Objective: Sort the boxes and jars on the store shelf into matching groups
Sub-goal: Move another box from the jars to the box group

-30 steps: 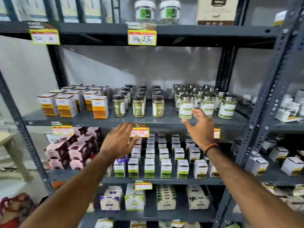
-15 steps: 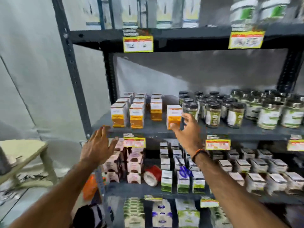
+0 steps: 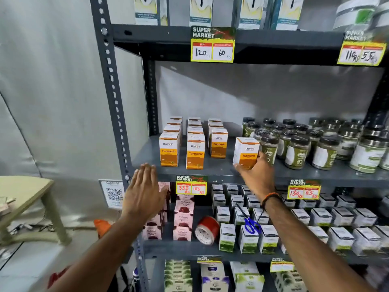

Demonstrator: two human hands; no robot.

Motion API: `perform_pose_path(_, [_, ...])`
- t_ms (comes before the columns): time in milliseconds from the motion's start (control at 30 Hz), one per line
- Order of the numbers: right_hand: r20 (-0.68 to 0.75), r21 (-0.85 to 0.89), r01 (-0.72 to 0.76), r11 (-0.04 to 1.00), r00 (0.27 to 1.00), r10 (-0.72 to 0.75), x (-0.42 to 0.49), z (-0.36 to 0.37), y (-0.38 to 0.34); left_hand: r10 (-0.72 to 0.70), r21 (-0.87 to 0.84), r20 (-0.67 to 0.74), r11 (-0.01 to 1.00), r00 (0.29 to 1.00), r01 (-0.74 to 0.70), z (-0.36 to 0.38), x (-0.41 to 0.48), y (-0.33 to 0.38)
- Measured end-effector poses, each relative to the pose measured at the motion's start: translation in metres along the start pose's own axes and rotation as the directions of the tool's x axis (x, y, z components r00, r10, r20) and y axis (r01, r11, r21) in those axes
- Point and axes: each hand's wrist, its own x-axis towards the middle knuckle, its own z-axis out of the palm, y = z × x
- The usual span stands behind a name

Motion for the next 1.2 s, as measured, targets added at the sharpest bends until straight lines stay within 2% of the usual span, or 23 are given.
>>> perform_pose_path(400, [0.014, -0.089, 0.011, 0.996, 1.0, -0.01, 0.014, 0.014, -0.009, 0.135, -0.028, 0.057, 0.991, 0.989, -0.134, 0.006, 0.045, -0.025])
perform_pose_path(667, [0.047, -0.126, 0.086, 0.988, 0.996, -0.08, 0.002, 0.037, -0.022, 0.115, -0.041, 0.047, 0.993, 0.992, -0.114, 0.012, 0.042, -0.027])
perform_pose_path(800, [0.1, -0.188, 0.099, 0.977, 0.992, -0.081, 0.0, 0.043, -0.03, 0.113, -0.05, 0.039, 0.993, 0.993, -0.111, 0.013, 0.042, -0.025])
perform_pose_path(1200, [0.182, -0.219, 0.125, 0.968, 0.98, -0.085, -0.007, 0.038, -0.037, 0.105, -0.073, 0.016, 0.992, 0.994, -0.104, 0.015, 0.041, -0.025])
